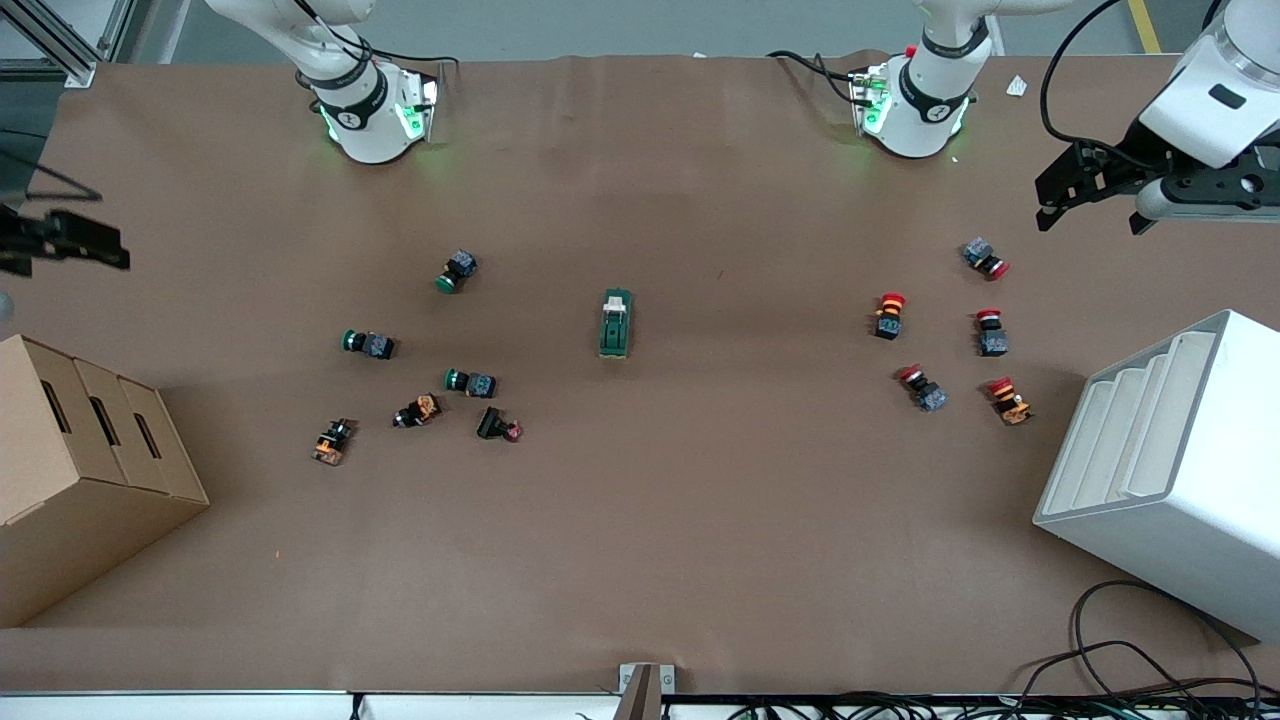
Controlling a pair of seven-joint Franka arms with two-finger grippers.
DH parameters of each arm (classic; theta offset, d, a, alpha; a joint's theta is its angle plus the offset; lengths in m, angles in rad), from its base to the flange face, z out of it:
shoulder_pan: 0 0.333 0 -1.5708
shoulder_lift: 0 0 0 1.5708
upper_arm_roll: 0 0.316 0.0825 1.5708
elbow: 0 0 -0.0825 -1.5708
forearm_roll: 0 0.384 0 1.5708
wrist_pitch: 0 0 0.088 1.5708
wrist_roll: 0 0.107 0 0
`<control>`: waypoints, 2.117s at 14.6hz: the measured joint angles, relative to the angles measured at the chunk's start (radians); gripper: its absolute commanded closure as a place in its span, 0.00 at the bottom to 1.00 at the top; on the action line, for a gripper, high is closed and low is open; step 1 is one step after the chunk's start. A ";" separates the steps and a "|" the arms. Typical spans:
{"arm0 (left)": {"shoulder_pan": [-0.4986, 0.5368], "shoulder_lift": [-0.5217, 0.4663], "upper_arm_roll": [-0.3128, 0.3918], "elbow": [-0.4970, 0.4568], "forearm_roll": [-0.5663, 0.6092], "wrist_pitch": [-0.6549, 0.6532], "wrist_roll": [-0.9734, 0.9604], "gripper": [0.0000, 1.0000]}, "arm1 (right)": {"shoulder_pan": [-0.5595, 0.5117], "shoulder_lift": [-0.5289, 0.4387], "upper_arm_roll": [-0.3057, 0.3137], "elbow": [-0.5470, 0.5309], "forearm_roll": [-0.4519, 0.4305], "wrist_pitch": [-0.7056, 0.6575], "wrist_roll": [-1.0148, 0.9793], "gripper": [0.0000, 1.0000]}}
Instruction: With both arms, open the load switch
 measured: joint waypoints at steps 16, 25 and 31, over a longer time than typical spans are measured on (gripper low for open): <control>-0.002 0.001 -0.001 -0.009 -0.008 -0.008 0.009 0.00 | 0.041 0.000 -0.097 -0.028 0.080 0.111 0.148 0.00; -0.001 0.001 0.000 -0.009 -0.012 -0.009 0.020 0.00 | 0.057 -0.059 -0.138 -0.125 0.113 0.189 0.149 0.00; -0.001 0.001 0.000 -0.009 -0.012 -0.005 0.020 0.00 | 0.057 -0.118 -0.119 -0.188 0.111 0.230 0.148 0.00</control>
